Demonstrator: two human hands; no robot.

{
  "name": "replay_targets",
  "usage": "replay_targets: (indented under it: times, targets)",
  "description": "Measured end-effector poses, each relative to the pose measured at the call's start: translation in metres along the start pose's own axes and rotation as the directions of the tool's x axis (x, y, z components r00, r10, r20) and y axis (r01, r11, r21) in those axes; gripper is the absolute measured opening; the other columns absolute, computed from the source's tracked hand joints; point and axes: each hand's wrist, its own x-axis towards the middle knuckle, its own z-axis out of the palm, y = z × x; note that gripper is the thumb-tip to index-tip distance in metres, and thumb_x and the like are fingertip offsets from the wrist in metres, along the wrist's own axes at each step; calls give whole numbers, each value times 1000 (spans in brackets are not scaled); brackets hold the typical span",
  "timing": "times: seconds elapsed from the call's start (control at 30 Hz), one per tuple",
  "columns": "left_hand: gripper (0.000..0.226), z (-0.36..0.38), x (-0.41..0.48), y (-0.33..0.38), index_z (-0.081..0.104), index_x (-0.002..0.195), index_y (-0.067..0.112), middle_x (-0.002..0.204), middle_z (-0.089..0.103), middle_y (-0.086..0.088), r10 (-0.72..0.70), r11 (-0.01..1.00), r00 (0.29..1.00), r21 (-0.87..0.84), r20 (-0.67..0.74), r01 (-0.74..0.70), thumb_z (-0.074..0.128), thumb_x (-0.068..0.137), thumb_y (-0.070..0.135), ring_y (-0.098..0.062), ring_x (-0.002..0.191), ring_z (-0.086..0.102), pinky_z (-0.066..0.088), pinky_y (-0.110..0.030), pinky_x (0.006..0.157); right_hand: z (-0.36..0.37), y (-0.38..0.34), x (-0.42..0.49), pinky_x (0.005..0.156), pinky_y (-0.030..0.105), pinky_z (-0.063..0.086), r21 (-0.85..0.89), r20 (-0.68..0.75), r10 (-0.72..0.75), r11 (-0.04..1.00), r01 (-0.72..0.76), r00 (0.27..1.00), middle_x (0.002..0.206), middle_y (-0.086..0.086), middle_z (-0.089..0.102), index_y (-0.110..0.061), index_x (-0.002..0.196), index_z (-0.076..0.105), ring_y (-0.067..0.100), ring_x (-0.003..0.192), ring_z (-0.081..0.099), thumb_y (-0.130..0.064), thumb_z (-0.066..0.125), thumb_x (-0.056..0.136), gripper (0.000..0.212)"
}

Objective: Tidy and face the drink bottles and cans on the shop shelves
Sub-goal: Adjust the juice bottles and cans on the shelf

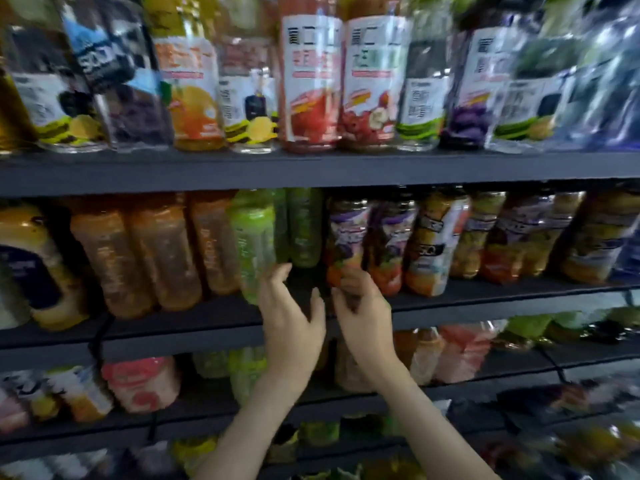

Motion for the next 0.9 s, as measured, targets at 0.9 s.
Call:
replay_targets:
  times: [0.9]
  targets:
    - [30, 140, -17, 116, 52, 119, 13, 111, 55, 6, 127, 979, 946, -191, 299, -71, 59, 90, 15, -1, 101, 50, 35, 0, 84, -153, 92, 67, 62, 16, 45, 35, -234, 91, 996, -85, 968, 84, -2, 59, -19, 91, 54, 5, 74, 57, -28, 77, 73, 31]
